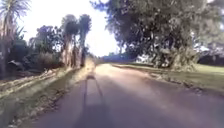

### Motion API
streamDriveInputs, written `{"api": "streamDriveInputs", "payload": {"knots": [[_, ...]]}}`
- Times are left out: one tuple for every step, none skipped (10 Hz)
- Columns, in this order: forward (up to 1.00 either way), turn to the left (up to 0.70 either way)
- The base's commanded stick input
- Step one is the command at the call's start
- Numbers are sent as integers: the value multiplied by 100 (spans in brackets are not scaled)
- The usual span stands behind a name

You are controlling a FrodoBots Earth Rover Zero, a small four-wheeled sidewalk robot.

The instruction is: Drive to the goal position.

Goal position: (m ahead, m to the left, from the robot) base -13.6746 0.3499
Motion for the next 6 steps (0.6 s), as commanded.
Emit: {"api": "streamDriveInputs", "payload": {"knots": [[100, 0], [100, 0], [100, 0], [100, 0], [100, 0], [100, 0]]}}
